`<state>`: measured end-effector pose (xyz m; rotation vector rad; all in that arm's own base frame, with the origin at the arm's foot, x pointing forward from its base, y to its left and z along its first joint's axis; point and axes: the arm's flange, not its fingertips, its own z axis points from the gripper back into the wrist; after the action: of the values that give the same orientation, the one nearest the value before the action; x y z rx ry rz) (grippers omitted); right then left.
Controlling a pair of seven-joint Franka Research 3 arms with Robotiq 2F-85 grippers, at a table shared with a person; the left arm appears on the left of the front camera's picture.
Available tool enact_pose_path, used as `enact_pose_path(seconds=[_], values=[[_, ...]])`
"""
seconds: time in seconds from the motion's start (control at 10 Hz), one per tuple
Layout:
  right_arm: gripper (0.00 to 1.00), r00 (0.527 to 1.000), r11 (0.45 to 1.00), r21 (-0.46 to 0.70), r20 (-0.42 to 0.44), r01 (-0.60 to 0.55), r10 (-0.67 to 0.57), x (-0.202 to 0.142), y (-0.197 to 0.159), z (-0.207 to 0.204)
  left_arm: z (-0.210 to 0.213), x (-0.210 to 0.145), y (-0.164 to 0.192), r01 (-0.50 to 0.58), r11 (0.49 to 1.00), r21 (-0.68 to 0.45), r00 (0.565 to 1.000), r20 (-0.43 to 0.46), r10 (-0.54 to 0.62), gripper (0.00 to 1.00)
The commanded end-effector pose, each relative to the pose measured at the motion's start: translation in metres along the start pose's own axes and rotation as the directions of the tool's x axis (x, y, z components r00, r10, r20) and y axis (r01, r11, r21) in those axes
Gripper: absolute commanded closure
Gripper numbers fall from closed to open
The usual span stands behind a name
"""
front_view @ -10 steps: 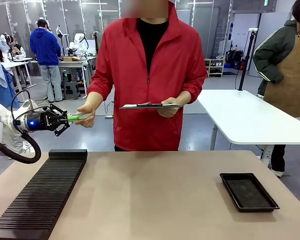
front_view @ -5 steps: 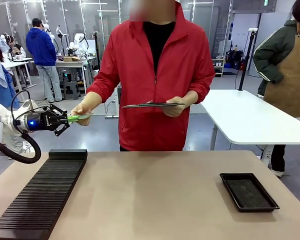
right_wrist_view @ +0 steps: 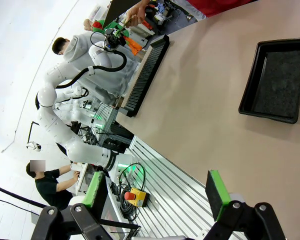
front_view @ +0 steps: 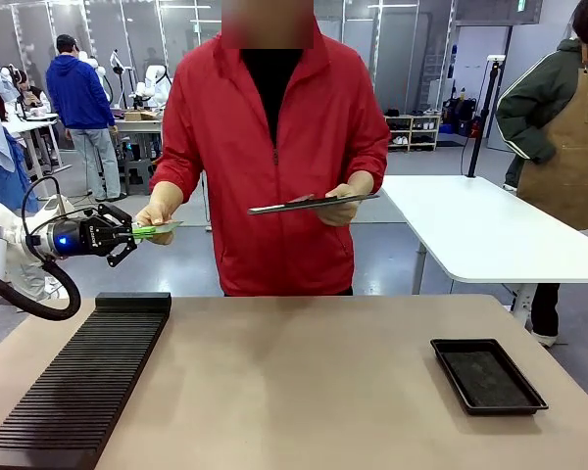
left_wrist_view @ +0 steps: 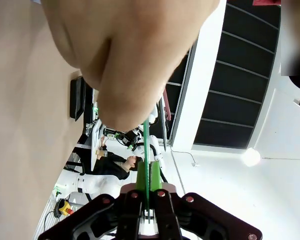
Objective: Inspect the PCB.
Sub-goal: Release the Blank PCB you were holding.
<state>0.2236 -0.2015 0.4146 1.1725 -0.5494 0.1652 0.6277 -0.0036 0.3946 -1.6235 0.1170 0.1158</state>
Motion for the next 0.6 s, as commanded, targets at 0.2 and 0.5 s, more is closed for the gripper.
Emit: enact_pose_path(seconds=[0.2,0.5], values=[[0.0,1.0,1.0,0.011,0.011,-0.019,0.019,0.0008,-0.0003,0.0006,-0.0003,-0.0003,-0.001,-0.011,1.0,0.001,1.0,-0.001,0.011,0.97],[0.0,1.0,1.0,0.011,0.011,-0.019,0.019,0.0008,-0.0003,0.0006,0.0013,-0.0005,-0.0006,0.001,1.0,-0.006,1.0,0.002,-0.001,0.61]])
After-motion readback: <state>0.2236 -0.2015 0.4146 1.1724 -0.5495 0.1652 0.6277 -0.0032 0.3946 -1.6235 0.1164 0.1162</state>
